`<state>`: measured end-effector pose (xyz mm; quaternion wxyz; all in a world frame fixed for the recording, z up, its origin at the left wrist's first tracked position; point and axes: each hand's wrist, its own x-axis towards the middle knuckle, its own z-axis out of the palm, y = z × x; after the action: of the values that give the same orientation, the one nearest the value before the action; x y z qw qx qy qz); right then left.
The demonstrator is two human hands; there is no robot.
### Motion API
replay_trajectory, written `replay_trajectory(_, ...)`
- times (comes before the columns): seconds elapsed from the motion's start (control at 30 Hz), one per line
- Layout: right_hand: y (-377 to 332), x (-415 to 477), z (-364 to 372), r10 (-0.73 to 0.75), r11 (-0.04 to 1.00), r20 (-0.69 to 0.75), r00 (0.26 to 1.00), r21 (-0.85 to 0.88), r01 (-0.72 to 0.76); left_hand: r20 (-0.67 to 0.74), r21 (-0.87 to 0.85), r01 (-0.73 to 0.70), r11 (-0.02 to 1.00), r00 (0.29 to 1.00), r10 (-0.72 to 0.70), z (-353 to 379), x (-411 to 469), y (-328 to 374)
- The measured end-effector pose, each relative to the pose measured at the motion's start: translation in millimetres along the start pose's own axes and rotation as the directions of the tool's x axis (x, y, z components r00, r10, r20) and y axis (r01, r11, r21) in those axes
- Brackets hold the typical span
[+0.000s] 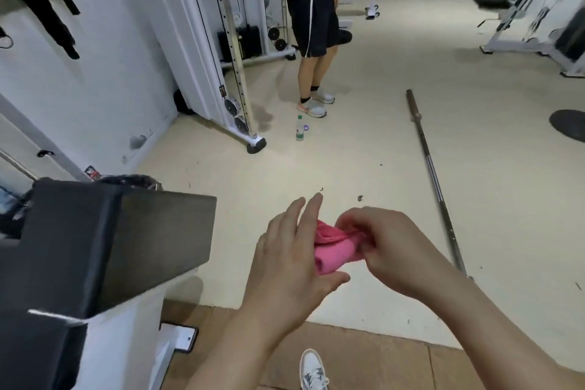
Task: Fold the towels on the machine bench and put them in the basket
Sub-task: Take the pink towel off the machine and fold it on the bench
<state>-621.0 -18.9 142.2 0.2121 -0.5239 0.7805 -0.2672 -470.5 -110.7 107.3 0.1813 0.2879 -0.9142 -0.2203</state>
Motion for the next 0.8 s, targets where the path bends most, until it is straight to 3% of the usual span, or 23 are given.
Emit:
replay_trajectory(0.1,3.4,56.8,-14.8,-0.028,0.995,-0.007,1.0,-0.1,0.028,-0.106,0.05,-0.001,0.999,0.994,0.006,1.7,49.6,-13.0)
replay_trajectory(0.2,3.7,107.3,-28.7,-0.049,0.994,0.055,0.997,-0.094,0.054,-0.244,0.1,-0.018,0.995,0.969,0.042,1.6,86.8,-26.5)
replay_trajectory(0.3,3.8,154.8,-38.6,-0.086,0.991,0.215,0.973,-0.077,0.105,-0.322,0.096,0.022,0.995,0.947,0.01,-0.7,114.3,-41.3)
replay_trajectory(0.47,16.0,253.0,-48.8,-0.17,0.925,0.477,0.862,-0.224,0.306,-0.428,0.085,0.218,0.972,0.889,-0.162,8.8,158.0,-75.0)
replay_trajectory(0.6,27.1,348.1,-51.0,-0.143,0.884,0.647,0.749,-0.256,0.39,-0.489,-0.012,0.409,0.912,0.793,-0.362,18.0,197.5,-110.5)
replay_trajectory(0.8,34.3,479.6,-30.1,-0.32,0.873,0.605,0.729,-0.11,0.475,-0.473,-0.298,0.6,0.743,0.583,-0.661,25.4,270.8,-165.0)
